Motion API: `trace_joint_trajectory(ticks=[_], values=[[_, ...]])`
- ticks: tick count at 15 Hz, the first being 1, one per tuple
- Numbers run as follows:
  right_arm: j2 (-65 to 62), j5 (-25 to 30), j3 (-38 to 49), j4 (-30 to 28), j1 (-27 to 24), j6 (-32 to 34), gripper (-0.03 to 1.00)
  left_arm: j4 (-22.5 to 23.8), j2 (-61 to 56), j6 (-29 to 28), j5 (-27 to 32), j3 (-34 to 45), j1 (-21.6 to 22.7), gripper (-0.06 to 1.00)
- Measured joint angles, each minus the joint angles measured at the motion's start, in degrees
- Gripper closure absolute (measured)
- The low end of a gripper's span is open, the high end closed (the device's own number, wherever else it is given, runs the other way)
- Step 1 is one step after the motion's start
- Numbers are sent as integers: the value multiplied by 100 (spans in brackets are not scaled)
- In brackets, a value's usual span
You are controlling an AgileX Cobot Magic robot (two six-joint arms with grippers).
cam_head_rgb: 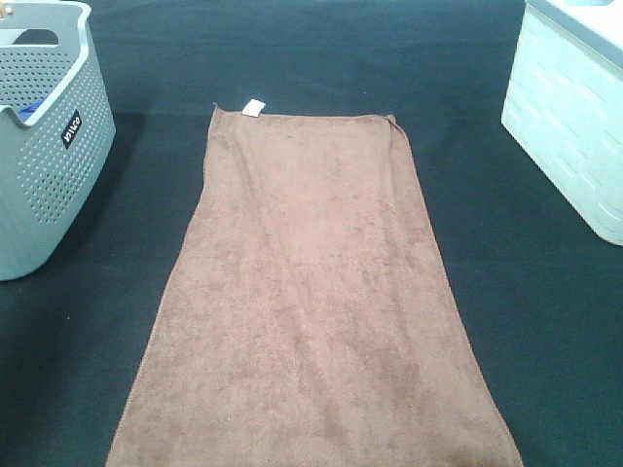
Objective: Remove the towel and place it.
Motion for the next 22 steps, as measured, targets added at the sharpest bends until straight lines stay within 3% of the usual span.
trace_joint_trajectory(ticks=[5,8,13,15,18,22], values=[[-2636,23,1450,17,0,-40,27,-34,-2704,-132,74,1679,0,25],[-3799,0,1971,17,0,-510,27,-92,-4079,-143,355,2361,0,25],[-4939,-556,2670,17,0,-871,27,613,-5970,-132,309,3438,0,25],[-5329,-859,2979,17,0,-922,27,693,-6165,-132,304,3558,0,25],[-5529,-900,3088,17,0,-1106,27,418,-6194,-69,-281,3776,0,25],[-5529,-882,3140,17,0,-1123,27,269,-6194,63,-395,3793,0,25]])
